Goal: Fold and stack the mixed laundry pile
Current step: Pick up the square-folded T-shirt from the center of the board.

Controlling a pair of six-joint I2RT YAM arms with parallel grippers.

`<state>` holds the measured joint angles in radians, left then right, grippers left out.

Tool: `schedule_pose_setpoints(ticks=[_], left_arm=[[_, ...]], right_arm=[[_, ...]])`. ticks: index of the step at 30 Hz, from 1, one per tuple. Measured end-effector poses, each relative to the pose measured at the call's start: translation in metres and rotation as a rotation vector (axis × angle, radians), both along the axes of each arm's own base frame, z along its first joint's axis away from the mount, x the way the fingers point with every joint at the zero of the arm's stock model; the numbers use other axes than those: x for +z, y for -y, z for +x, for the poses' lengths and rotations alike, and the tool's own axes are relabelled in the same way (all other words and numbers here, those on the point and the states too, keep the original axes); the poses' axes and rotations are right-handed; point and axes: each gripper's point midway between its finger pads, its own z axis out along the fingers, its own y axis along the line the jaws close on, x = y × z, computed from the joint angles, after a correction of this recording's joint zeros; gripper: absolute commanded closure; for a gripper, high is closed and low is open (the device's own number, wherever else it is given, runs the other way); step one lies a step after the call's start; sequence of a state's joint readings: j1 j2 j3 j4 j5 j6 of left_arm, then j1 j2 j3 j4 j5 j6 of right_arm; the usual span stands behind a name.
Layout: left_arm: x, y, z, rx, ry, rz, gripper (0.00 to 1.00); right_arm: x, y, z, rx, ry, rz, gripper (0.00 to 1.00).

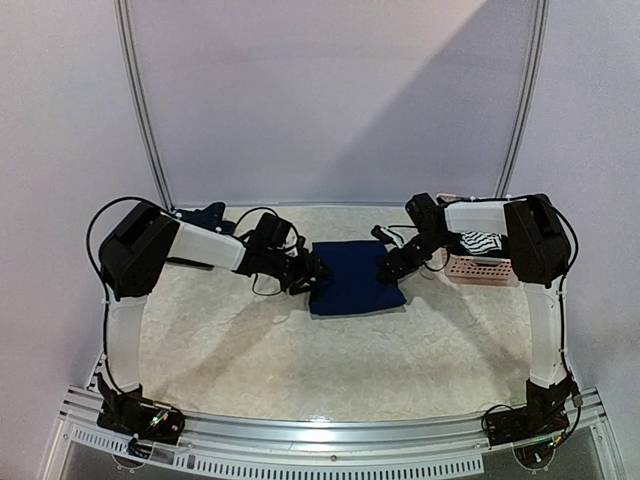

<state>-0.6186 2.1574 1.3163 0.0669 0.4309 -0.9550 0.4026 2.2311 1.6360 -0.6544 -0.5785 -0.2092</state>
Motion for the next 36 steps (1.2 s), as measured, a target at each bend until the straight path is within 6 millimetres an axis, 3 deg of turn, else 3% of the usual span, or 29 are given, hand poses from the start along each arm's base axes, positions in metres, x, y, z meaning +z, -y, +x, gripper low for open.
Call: schedule_pose_setpoints(ticks=[6,8,9,10,17,20,25,28,31,36], left_arm=[[-0.005,0.022,0.020,-0.004,0.003,-0.072,0.63],[-0.008,0.028,0.024,-0.014,0.004,-0.094,0.77],[-0.009,0.029,0.025,-0.009,0.001,-0.100,0.90],[-0.011,0.030,0.025,-0.011,-0.001,-0.098,0.97],[-0.009,0.031,0.035,-0.072,0.032,0.013,1.00],[0.000,0.023,0.043,-0.115,0.083,0.134,1.00],[0.014,-0.006,0.054,-0.177,0.170,0.393,1.00],[0.016,-0.038,0.054,-0.221,0.187,0.578,1.00],[0.020,-0.071,0.054,-0.262,0.189,0.734,1.00],[0.040,-0.131,0.058,-0.293,0.207,0.987,1.00]], right_arm=[[0.000,0.000,0.000,-0.002,-0.006,-0.001,0.57],[-0.001,0.000,0.000,-0.002,-0.007,0.000,0.57],[-0.001,0.000,0.000,-0.002,-0.007,0.000,0.57],[0.000,0.000,0.000,-0.003,-0.008,0.001,0.57],[0.007,0.012,-0.001,-0.015,-0.032,-0.005,0.51],[0.036,0.030,0.000,-0.044,-0.018,0.000,0.50],[0.144,0.064,-0.002,-0.079,0.193,0.055,0.48],[0.190,0.073,-0.030,-0.064,0.314,0.086,0.47],[0.198,0.077,-0.061,-0.033,0.348,0.094,0.46],[0.167,0.081,-0.083,0.002,0.314,0.075,0.46]])
